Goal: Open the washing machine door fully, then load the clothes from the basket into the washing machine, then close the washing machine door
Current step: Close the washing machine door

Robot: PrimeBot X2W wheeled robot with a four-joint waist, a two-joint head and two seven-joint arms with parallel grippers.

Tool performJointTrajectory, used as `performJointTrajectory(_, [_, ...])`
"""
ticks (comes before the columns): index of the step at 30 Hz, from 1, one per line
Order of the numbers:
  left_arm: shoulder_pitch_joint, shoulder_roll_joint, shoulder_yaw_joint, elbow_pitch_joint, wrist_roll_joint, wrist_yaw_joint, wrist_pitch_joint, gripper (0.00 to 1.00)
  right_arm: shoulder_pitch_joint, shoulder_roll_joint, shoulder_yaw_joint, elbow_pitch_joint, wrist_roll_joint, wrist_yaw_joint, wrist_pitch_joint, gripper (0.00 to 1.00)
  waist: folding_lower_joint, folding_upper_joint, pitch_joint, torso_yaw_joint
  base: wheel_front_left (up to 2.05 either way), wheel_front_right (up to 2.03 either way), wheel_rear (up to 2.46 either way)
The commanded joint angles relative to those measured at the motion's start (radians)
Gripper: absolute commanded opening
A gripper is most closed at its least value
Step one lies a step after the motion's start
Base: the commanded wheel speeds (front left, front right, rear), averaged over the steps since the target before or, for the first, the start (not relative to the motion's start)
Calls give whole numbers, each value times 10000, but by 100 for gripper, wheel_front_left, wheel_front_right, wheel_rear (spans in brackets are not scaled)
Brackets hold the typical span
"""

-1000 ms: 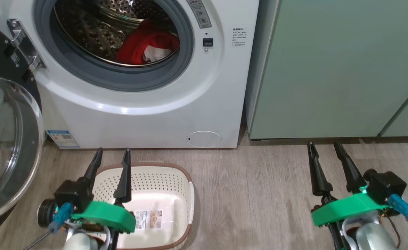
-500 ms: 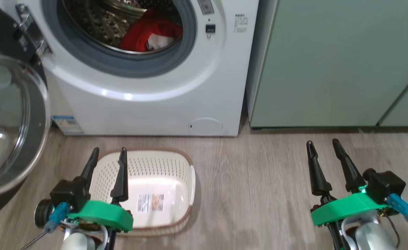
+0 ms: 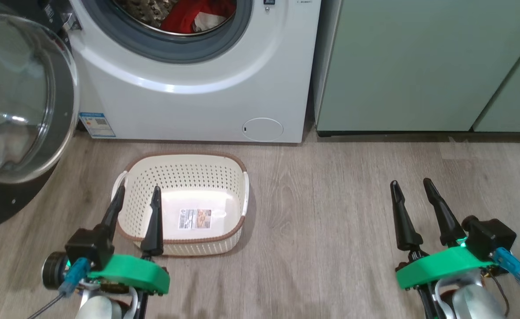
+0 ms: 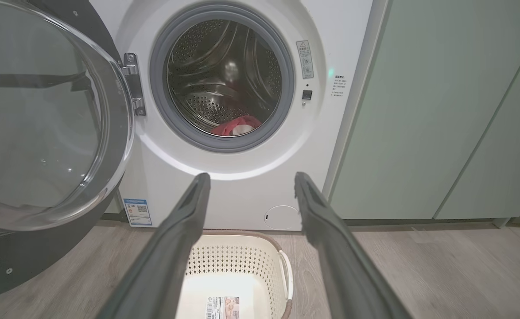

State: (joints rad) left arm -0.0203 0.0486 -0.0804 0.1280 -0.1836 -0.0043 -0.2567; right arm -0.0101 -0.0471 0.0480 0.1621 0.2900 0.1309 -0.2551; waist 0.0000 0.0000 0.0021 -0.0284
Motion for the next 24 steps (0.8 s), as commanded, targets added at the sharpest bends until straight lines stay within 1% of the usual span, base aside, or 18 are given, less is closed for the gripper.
performJointTrajectory(1, [-445,16,270,-396,81,73,-51,100,-394,-31,271,-301,-51,-2,-67,100,0,0,-4,2,-91,91,0])
performJointTrajectory(4, [-419,16,258,-416,88,113,-51,100,-407,-31,286,-289,-53,-2,-67,100,0,0,-19,0,-64,64,0])
performJointTrajectory(11, [-409,16,242,-448,78,208,-51,100,-428,-31,341,-269,-55,-2,-67,100,0,0,-31,-31,0,0,0])
performJointTrajectory(24, [-397,16,195,-366,30,141,-51,100,-442,-31,340,-253,-80,-2,-67,100,0,0,-69,-71,0,0,0])
